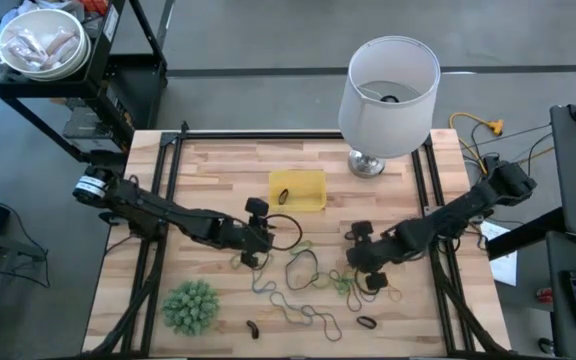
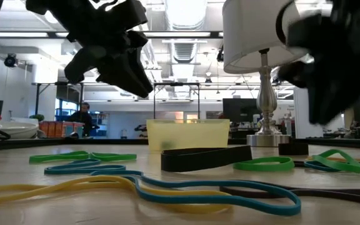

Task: Pick and place rubber bands into bin
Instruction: Put the black rubber band into the yellow bin

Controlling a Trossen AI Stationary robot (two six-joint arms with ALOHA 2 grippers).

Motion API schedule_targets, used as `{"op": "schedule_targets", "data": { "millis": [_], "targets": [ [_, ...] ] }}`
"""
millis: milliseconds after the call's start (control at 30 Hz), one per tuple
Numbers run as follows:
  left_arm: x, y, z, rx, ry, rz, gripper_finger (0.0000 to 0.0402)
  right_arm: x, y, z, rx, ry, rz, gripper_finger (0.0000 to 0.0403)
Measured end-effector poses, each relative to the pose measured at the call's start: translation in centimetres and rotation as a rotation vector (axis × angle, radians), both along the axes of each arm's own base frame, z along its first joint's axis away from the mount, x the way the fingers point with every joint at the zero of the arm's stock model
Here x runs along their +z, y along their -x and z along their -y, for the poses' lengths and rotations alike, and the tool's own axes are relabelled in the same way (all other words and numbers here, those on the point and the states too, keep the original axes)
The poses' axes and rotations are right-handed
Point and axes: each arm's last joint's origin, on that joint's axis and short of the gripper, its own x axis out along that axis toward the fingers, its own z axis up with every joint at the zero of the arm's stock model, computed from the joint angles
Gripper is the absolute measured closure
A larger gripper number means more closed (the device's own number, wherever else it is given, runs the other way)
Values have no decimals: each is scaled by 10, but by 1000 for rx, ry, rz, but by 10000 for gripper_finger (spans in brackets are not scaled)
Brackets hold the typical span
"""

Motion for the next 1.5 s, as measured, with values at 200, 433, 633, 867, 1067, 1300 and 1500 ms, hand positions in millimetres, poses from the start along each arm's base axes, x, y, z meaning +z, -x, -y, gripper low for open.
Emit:
{"op": "schedule_targets", "data": {
  "millis": [200, 433, 633, 867, 1067, 1300, 1500],
  "targets": [
    [-2, 1, 0, -2, -1, -5, 310, -5, -2, 6, -60, 175, 32, 346],
    [-4, 2, 0, 0, -3, -11, 310, -5, -8, 16, -112, 182, 43, 346],
    [-4, 2, 0, 0, -3, -12, 310, -22, -14, 27, -147, 190, -32, 346],
    [-6, 4, -1, 0, -9, -34, 310, -36, -18, 32, -161, 191, -102, 346],
    [-6, 4, -1, 15, 5, -29, 310, -40, -19, 33, -165, 196, -115, 350],
    [-6, 5, -1, 15, 5, -32, 310, -38, -20, 32, -138, 199, -89, 393],
    [-5, 10, -3, 40, -9, -84, 310, -32, -30, 28, -86, 215, 20, 394]
  ]
}}
